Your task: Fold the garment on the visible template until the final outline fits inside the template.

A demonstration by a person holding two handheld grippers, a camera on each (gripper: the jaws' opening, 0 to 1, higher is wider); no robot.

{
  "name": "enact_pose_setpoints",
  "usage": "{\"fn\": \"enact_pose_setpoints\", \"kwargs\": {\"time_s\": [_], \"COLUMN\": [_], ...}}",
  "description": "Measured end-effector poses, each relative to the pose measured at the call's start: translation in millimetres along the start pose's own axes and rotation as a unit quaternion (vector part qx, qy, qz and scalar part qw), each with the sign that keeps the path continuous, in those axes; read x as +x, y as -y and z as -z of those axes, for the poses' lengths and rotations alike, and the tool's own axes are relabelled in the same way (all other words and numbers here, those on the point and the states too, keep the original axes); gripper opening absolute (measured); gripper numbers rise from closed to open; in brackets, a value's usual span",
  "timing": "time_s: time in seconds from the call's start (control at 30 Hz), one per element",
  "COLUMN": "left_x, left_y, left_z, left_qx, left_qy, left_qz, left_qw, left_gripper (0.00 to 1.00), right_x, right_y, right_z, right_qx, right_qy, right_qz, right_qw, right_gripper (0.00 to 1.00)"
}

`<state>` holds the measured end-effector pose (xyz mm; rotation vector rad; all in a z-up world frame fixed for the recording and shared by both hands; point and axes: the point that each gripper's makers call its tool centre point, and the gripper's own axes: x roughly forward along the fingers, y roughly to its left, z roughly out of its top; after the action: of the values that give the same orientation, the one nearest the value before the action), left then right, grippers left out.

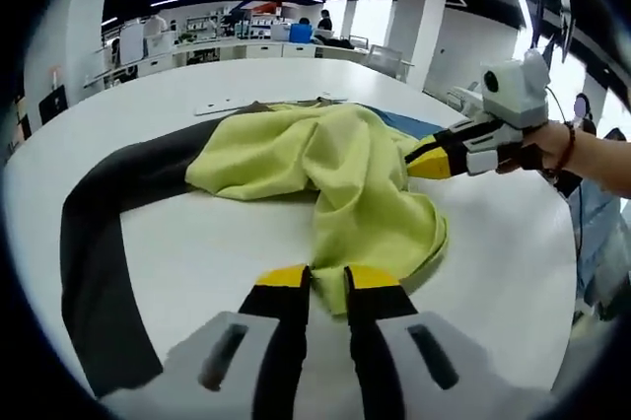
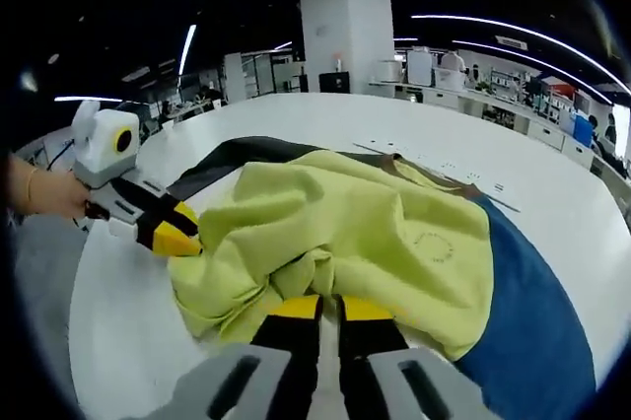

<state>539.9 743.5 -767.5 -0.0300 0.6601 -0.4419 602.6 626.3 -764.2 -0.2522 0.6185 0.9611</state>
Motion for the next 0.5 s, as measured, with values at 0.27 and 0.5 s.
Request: {"fn": "enact_pose_setpoints", "kwargs": {"time_s": [0.27,0.5], "left_x": [-12.4,-37.0], "left_y": [-0.1,0.9], "left_z": [-7.3,-18.7], "left_qx": [0.031,0.066], "left_qy": [0.0,0.011], "left_qz": [-0.011,-0.019], "left_qw": [0.9995,0.9976], "left_gripper": [0.0,0.0], "right_x": [-14.4,-39.0], "right_y": [-1.9,-3.6], "right_z": [-3.5,-2.5], "right_qx": [0.012,0.02], "right_qy": [0.003,0.0], "right_qz": [0.0,0.0], "right_qw": [0.9999,0.9998], "right_gripper": [0.0,0.0]}}
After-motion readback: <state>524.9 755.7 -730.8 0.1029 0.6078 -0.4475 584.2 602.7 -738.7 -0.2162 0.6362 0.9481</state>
